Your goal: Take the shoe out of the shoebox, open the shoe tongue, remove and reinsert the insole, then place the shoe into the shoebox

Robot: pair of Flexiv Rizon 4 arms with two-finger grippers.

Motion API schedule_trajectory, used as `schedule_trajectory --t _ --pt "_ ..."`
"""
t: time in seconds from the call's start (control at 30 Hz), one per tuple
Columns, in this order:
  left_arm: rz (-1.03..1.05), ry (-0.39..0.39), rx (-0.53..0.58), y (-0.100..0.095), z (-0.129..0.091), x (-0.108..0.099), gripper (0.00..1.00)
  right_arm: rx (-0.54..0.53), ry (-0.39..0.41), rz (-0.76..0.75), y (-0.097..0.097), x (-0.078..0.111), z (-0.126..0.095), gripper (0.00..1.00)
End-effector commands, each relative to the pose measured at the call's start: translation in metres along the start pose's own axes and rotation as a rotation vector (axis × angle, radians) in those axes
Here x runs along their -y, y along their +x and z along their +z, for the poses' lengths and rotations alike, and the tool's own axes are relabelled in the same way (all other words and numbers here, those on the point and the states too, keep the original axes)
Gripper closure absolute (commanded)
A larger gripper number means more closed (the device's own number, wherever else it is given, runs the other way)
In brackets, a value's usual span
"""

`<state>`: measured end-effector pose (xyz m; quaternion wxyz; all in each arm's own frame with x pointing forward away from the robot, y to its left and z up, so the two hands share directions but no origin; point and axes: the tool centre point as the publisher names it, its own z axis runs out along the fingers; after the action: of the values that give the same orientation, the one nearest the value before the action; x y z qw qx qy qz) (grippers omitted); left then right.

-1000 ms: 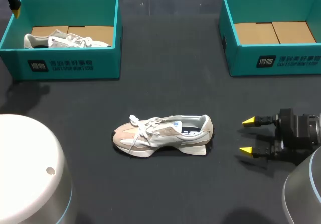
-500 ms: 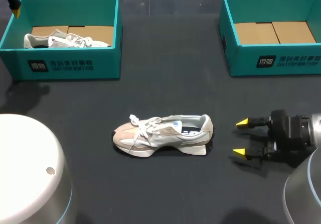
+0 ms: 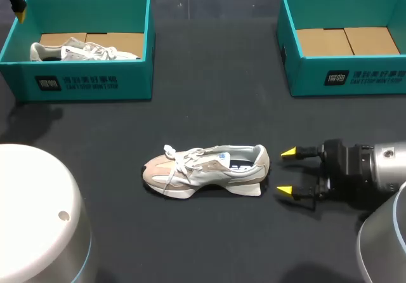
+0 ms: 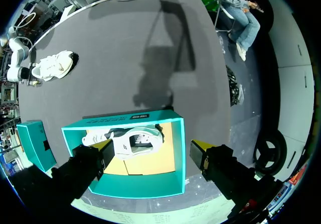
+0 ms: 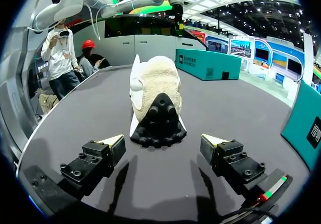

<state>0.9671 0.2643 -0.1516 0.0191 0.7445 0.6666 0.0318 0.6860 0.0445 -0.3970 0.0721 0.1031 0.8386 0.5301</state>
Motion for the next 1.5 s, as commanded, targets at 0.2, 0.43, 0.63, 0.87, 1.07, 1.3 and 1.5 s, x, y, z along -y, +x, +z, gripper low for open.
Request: schedule_trajectory --t 0.2,0.43,0.63,0.87,1.07,1.3,1.5 --pt "0.001 -0.001 -0.002 0.000 0.000 0.001 0.00 -0.030 0.005 -0.009 -0.009 -0.003 0.021 0.00" --pt "0.001 -0.001 -0.002 0.000 0.000 0.001 0.00 -0.059 0.008 -0.018 -0.011 -0.008 0.029 0.00" --pt "0.001 -0.001 -0.002 0.000 0.000 0.001 0.00 -0.086 0.014 -0.018 -0.007 -0.009 0.036 0.00" --pt "0.001 -0.001 -0.002 0.000 0.000 0.001 0.00 -0.100 0.016 -0.022 -0.003 -0.015 0.043 0.00" --pt "0.001 -0.001 -0.002 0.000 0.000 0.001 0.00 -0.111 0.022 -0.014 -0.002 -0.019 0.049 0.00" --pt "0.001 -0.001 -0.002 0.000 0.000 0.001 0.00 -0.123 0.037 0.014 0.000 -0.022 0.058 0.00" --pt "0.001 -0.001 -0.002 0.000 0.000 0.001 0.00 -0.136 0.043 0.029 0.004 -0.025 0.066 0.00"
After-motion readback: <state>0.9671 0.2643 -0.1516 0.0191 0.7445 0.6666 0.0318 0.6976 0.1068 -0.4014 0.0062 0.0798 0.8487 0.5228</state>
